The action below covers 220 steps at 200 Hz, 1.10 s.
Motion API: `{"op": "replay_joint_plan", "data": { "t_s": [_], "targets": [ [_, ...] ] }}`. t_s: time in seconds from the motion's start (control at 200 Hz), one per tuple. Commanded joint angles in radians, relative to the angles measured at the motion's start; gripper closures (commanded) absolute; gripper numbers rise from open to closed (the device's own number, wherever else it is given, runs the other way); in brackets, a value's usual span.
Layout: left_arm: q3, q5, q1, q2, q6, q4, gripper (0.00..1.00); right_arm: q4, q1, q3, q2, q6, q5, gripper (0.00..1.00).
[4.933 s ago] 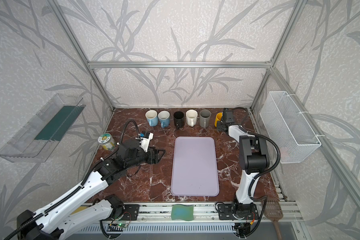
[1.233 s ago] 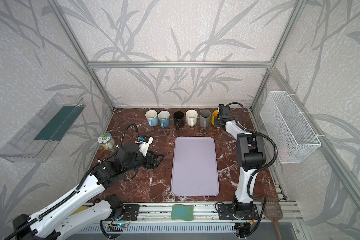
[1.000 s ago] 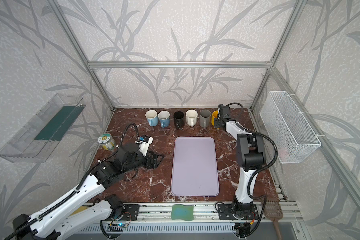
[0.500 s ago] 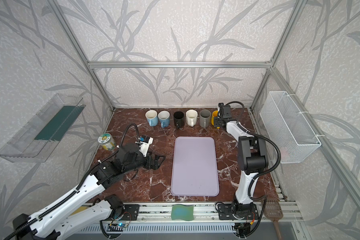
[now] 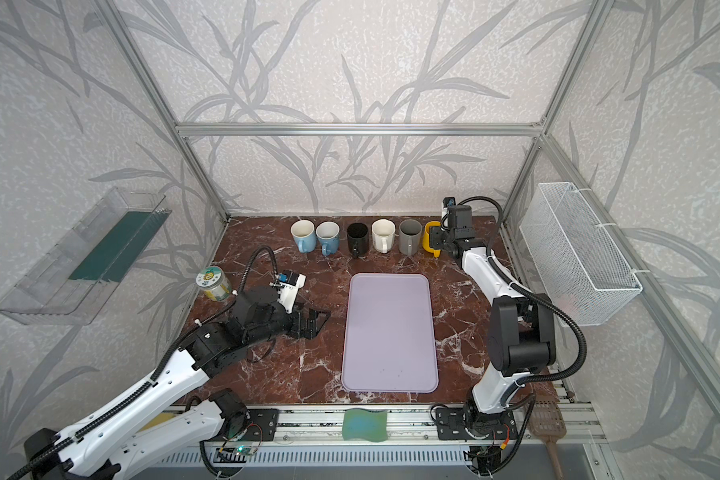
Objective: Turn the mug right side up
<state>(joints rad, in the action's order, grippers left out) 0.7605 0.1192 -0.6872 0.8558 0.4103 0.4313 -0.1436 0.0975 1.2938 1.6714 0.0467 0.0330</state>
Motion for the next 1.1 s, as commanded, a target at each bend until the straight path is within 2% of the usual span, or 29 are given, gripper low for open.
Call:
{"op": "replay_joint_plan", "data": {
  "t_s": [0.0,0.31,0.545,0.67,0.86,1.095],
  "targets": [
    [0.048,-0.04,-0.005,-0.009,-0.029,0.02,0.01,-0.002,0.0,-0.038,-0.081,0.023,-0.03,0.02],
    [0.183,-0.147,-0.005,0.032,-0.061,0.145,0.01,0.055,0.001,-0.221,-0.306,0.032,-0.031,0.01],
    [0.244,-0.321,-0.001,0.047,-0.141,0.15,0.01,0.092,-0.001,-0.348,-0.486,0.03,-0.011,0.01],
    [0.207,-0.368,0.001,0.049,-0.241,0.069,0.01,0.101,-0.002,-0.409,-0.563,0.033,-0.006,0.01],
    [0.118,-0.579,0.017,-0.001,-0.331,-0.102,0.01,0.133,-0.024,-0.492,-0.622,0.077,0.001,0.01],
    [-0.06,-0.73,0.077,-0.076,-0.479,-0.387,0.01,0.248,-0.036,-0.606,-0.667,0.07,0.001,0.01]
  ]
}}
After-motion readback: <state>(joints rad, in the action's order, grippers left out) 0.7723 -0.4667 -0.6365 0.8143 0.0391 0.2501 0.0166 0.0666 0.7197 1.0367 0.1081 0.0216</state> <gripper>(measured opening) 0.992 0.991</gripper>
